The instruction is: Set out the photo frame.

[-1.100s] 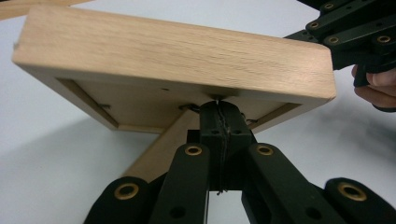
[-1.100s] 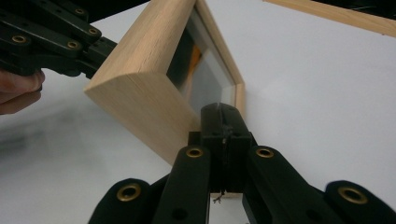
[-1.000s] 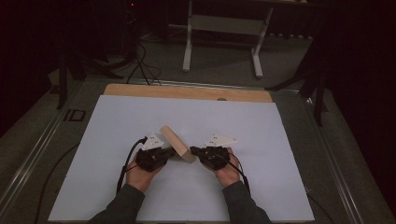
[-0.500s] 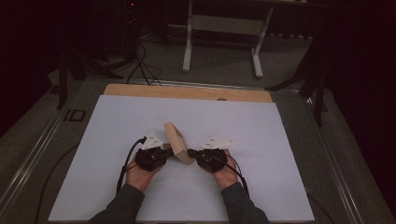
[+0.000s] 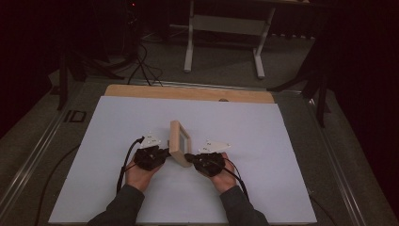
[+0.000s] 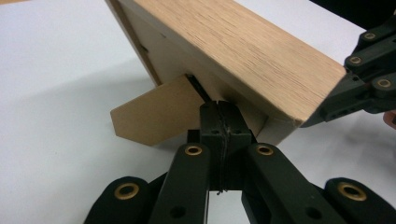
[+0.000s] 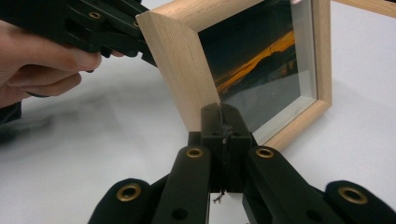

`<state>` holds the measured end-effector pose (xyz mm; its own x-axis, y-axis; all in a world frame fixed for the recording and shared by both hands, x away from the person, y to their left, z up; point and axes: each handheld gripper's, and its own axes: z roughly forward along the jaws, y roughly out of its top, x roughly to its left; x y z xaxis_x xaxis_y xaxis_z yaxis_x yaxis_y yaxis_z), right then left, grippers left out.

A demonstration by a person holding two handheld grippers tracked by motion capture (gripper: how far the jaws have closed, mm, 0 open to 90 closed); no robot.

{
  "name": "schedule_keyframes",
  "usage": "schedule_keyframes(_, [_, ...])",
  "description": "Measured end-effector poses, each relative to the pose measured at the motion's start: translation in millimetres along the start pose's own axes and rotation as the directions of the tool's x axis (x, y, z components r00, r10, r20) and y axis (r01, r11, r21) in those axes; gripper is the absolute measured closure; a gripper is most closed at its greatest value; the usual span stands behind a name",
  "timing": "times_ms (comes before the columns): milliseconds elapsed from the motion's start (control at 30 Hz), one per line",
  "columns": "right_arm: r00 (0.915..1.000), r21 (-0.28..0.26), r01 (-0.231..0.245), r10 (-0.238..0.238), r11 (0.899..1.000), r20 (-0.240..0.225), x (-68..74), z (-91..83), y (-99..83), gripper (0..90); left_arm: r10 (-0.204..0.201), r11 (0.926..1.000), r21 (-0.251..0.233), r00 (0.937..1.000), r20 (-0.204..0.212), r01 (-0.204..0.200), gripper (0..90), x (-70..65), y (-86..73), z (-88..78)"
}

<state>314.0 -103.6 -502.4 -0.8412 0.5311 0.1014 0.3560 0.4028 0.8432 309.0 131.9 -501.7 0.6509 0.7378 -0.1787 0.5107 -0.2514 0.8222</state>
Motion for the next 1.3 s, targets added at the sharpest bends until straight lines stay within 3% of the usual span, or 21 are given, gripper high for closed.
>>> schedule_keyframes(933, [0.9995, -0.002, 0.022, -0.022, 1.000, -0.023, 13.8, 10.6, 3.6, 89.1, -0.036, 0.9992, 0.015, 0.9993, -0.011, 0.036, 89.4, 11.5, -4.7, 2.6])
schedule_keyframes(1133, [0.9992, 0.004, 0.040, -0.040, 0.999, 0.007, 13.5, 10.2, 5.0, 81.1, -0.049, 0.9988, 0.004, 0.9981, -0.039, 0.049, 83.0, 14.9, -6.1, -1.9])
schedule_keyframes(1267, [0.9995, -0.002, 0.028, -0.028, 1.000, 0.014, 11.0, 6.5, 5.5, 78.8, -0.055, 0.9985, -0.001, 0.9974, -0.046, 0.055, 78.8, 16.9, -6.1, -5.0])
schedule_keyframes(1300, [0.9996, -0.012, 0.024, -0.024, 1.000, 0.017, 9.4, 3.1, 6.3, 75.4, -0.075, 0.9970, -0.025, 0.9950, -0.066, 0.074, 72.6, 19.2, -5.9, -10.8])
